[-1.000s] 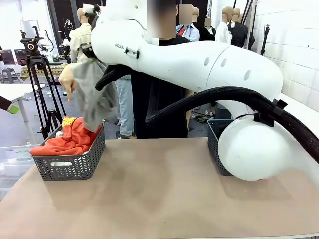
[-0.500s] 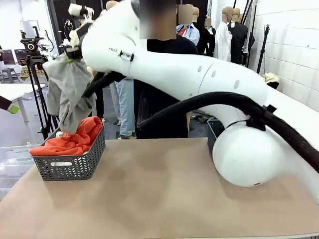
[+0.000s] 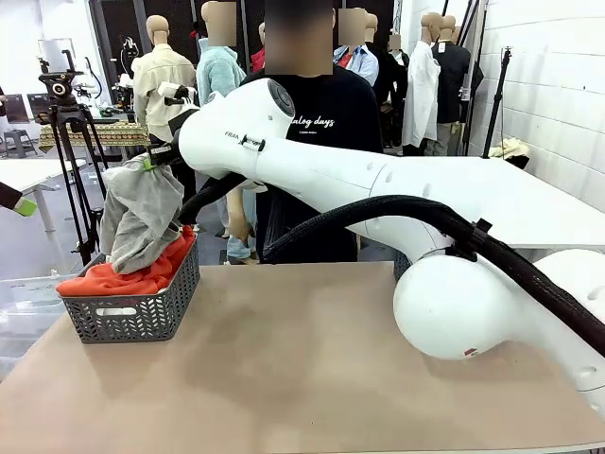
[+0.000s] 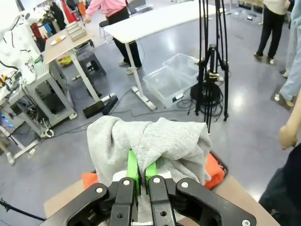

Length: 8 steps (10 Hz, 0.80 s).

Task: Sort the tops and bottoms.
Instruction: Sort the clothes according to human instructions.

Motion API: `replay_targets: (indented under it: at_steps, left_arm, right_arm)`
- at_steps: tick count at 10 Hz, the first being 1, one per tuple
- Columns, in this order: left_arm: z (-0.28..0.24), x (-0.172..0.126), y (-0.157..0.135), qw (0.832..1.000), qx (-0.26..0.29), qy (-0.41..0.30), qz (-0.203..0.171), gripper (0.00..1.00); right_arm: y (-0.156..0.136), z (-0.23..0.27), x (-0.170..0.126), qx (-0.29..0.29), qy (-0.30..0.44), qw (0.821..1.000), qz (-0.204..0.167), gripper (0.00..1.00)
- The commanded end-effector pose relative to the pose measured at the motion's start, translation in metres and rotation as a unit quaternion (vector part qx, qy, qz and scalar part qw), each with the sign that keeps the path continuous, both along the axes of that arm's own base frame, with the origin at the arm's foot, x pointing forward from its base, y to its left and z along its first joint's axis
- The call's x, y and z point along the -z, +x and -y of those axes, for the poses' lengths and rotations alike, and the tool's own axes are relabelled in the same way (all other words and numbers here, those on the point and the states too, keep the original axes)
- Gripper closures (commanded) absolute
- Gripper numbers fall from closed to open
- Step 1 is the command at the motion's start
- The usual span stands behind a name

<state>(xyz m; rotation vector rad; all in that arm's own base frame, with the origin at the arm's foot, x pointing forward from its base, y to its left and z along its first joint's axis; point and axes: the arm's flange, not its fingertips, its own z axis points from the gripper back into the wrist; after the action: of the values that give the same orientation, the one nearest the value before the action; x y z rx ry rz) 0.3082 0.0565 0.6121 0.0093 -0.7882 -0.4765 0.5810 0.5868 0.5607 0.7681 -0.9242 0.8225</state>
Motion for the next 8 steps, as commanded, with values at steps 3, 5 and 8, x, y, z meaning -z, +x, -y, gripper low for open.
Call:
replay_targets:
  at_steps: [3, 5, 8]
  left_arm:
    - [-0.001, 0.000, 0.000, 1.000, -0.001, -0.001, 0.000, 0.00]
    - [-0.001, 0.000, 0.000, 1.000, -0.001, -0.001, 0.000, 0.00]
    - [-0.001, 0.000, 0.000, 1.000, -0.001, -0.001, 0.000, 0.00]
  right_arm:
    - [-0.001, 0.000, -0.002, 0.000, 0.002, 1.000, 0.002, 1.00]
    - [0.012, -0.034, 0.006, -0.018, -0.045, 0.999, -0.005, 1.00]
    - [0.063, -0.085, 0.032, -0.028, -0.089, 0.996, -0.014, 1.00]
